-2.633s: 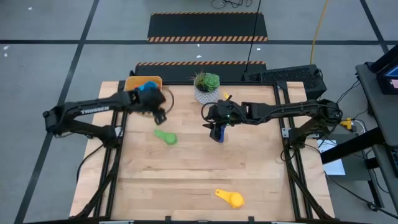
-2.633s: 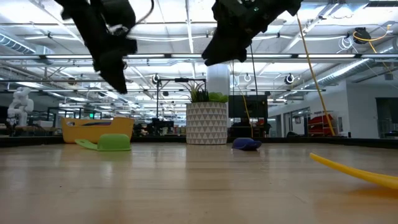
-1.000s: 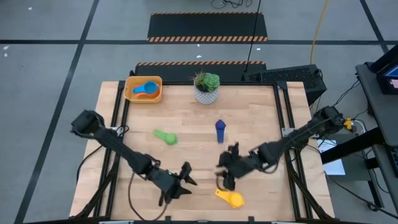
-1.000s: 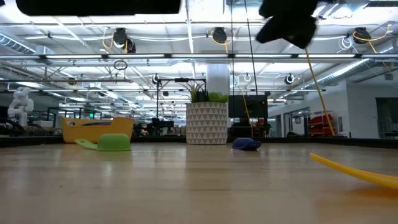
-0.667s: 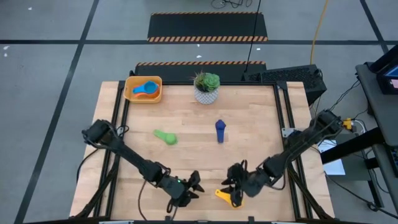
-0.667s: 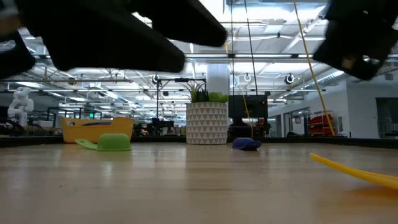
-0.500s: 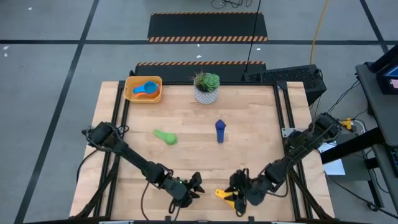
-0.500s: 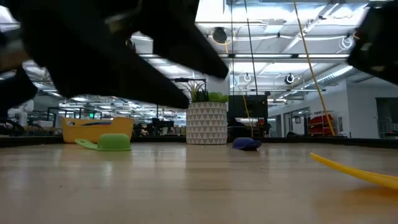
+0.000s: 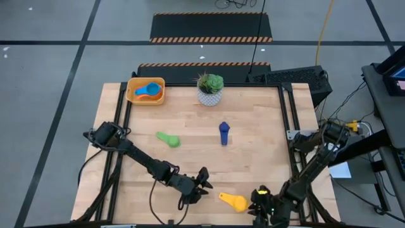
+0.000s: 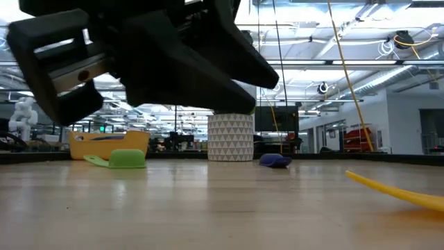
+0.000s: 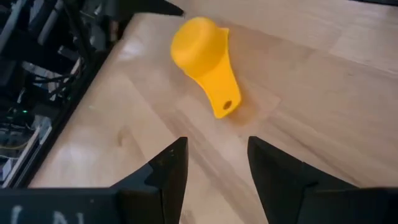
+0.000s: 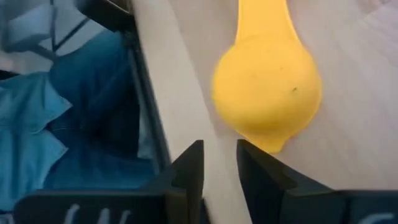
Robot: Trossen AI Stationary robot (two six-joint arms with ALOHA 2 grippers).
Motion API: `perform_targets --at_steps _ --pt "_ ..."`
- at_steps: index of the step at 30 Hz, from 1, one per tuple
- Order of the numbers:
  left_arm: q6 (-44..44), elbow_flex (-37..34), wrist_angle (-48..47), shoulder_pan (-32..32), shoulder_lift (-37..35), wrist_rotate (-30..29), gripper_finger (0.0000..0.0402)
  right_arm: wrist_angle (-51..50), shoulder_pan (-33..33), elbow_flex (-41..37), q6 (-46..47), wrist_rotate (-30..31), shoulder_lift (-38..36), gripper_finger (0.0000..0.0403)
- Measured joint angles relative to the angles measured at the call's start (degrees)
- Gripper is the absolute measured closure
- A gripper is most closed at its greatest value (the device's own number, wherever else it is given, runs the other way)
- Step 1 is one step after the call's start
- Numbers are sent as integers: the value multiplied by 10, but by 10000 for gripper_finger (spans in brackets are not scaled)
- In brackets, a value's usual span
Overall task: Nest measuring cups in basket
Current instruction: Stack the yellow measuring cup on top of the light blue measuring cup in the yellow bin
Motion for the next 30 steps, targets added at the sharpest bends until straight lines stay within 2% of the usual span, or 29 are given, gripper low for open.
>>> perform_targets --at_steps 6,10,14,17,26,30 --pt "65 0 17 4 11 53 230 5 -28 0 -16 -1 45 334" --pt "125 0 44 5 43 45 217 6 -46 0 -54 -2 50 334" --pt "172 0 51 8 64 12 203 6 -60 0 -92 -2 48 334" --pt "181 1 51 9 65 0 204 4 -66 0 -114 -2 48 334" --pt "201 2 31 -5 63 28 235 6 -85 0 -135 -2 48 334" --pt "191 15 -17 -20 56 36 247 6 -90 0 -136 -2 48 334"
